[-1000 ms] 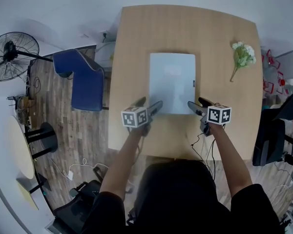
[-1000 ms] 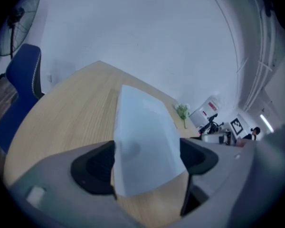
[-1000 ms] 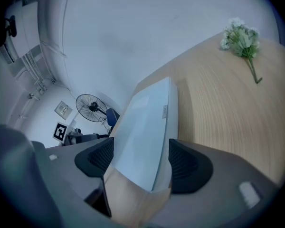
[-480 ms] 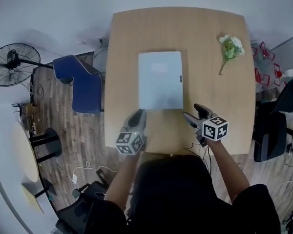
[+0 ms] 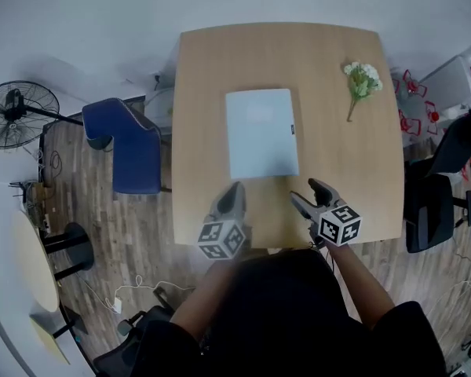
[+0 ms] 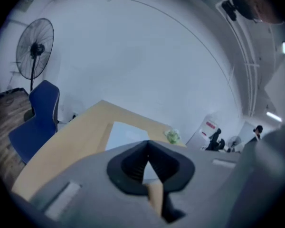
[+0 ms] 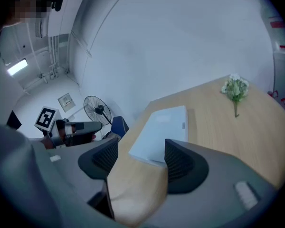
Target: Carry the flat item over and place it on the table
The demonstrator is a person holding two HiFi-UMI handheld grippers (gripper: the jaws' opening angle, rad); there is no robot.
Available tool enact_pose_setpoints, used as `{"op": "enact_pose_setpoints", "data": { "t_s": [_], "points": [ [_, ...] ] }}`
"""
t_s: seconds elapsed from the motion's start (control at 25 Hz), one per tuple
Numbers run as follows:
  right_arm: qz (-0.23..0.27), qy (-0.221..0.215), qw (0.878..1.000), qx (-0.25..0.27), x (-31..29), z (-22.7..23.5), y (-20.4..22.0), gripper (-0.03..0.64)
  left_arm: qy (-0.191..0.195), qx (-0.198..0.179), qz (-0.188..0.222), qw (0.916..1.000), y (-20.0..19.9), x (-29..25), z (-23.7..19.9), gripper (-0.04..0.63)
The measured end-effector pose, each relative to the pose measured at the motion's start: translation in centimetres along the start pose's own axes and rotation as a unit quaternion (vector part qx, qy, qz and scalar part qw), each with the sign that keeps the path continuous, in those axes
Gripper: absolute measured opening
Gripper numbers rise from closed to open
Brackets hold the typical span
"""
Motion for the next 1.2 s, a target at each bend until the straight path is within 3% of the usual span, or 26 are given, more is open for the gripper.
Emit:
{"op": "enact_pose_setpoints", "data": {
  "t_s": [0.08,0.24,0.4,0.64,0.84,1.04,1.2],
  "points": [
    [0.024,0.023,0.999,0.01,0.6,-1.0,-1.1,0.296,0.011,-0.005,0.008,0.9999,-1.2,1.0,0.0,0.0],
    [0.079,0.056,0.995,0.02,2.2,-3.9,-3.5,0.229,0.02,-0.084,0.035,0.9956,-3.7,3.7,-0.5,0.0],
    [0.104,0.082,0.99,0.038,3.1,-6.1,-4.8,0.142,0.007,-0.13,0.05,0.9902,-5.3,5.4,-1.2,0.0],
    [0.118,0.123,0.984,0.053,3.0,-8.9,-6.3,0.007,0.01,-0.108,0.076,0.9912,-7.8,7.4,-2.7,0.0],
    [0.141,0.147,0.976,0.081,4.0,-10.3,-8.3,0.002,0.032,-0.125,0.096,0.987,-10.3,7.7,-3.1,0.0],
    [0.16,0.186,0.962,0.119,5.4,-9.9,-9.5,0.002,0.02,-0.158,0.11,0.9812,-11.8,7.6,-3.7,0.0],
    [0.167,0.203,0.956,0.13,6.3,-9.2,-10.2,0.002,0.011,-0.161,0.114,0.9802,-12.3,7.4,-4.0,0.0]
  ]
}}
Point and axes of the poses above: the fingertips, and each gripper's own axes: x backward along the fingers, z to its right, y out of its underside, the point moved 4 cm from there along x, backward along the fingers, and after that the axes turned 8 degrees about -z, right-handed, at the moved point
